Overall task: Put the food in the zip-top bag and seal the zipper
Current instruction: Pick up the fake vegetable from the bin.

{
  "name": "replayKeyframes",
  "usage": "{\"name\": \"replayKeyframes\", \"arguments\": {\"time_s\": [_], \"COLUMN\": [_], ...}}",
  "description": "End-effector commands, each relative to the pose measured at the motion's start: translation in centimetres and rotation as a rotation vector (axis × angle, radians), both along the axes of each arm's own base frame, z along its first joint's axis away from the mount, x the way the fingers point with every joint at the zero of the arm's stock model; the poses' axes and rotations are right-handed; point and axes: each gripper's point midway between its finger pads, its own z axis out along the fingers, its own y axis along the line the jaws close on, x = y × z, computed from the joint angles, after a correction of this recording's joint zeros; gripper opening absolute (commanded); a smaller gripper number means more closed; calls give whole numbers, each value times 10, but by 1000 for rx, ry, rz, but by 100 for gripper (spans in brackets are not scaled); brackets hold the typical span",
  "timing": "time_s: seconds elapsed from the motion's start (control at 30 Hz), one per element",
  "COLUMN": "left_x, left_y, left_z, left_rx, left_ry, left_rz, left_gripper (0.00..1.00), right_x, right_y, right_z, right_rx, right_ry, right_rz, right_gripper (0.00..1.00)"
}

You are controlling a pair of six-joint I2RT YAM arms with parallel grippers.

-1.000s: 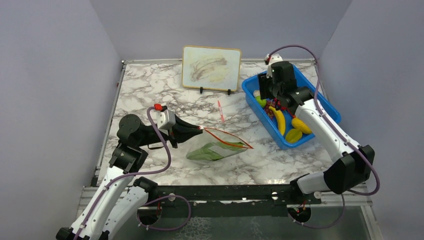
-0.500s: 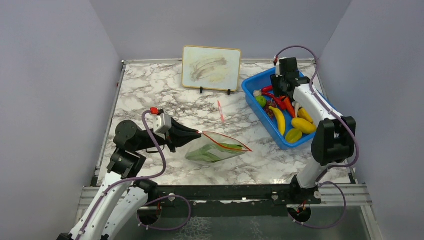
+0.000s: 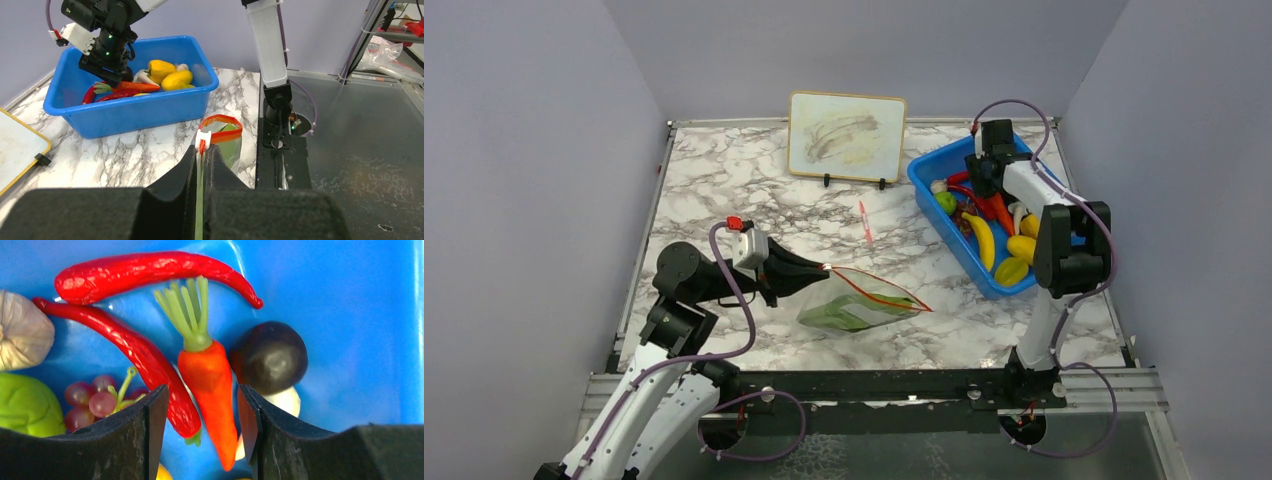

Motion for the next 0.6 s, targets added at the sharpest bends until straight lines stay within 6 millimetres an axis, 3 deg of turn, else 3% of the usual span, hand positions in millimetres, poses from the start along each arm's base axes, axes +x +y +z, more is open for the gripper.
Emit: {"name": "replayKeyframes", "arguments": {"time_s": [0.0, 0.3, 0.57], "left_x": [-3, -2, -1], "left_y": [-1, -1, -2], "left_z": [9, 8, 8], "left_rx": [-25, -23, -22], "left_ry": [-36, -29, -29], "left_rz": [-12, -9, -9], "left_gripper": [0, 0, 0], "right_x": [26, 23, 19], "right_y": [-3, -4, -6], "right_z": [2, -37, -47], "right_rx": [-17, -14, -26], "right_ry": [-28, 71, 107], "right_rz": [19, 31, 43], "right_gripper": [54, 56, 55]}}
